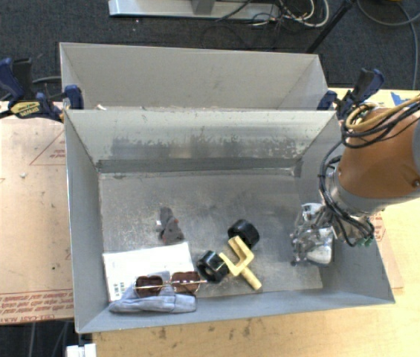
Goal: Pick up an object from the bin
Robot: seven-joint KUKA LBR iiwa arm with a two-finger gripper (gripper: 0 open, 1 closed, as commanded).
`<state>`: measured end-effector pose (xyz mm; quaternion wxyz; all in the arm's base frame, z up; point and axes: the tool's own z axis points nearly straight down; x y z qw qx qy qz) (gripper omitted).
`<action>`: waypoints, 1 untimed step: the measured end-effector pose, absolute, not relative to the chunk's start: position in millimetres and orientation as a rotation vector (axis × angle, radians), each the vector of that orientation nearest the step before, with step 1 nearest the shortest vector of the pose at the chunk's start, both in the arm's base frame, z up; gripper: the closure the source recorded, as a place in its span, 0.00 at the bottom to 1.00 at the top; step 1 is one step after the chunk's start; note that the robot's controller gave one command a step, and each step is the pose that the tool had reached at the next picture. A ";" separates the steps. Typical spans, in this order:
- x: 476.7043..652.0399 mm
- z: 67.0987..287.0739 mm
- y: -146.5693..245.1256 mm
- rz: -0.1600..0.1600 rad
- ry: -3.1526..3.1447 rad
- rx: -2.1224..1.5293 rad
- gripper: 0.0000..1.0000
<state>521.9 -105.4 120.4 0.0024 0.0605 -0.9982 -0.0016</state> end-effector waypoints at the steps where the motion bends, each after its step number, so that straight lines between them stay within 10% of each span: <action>1: 528.1 243.8 -113.2 0.000 -3.139 0.191 1.00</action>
Offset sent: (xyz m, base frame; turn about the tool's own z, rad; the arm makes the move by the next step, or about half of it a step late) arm 0.0000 0.0000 0.0000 0.0000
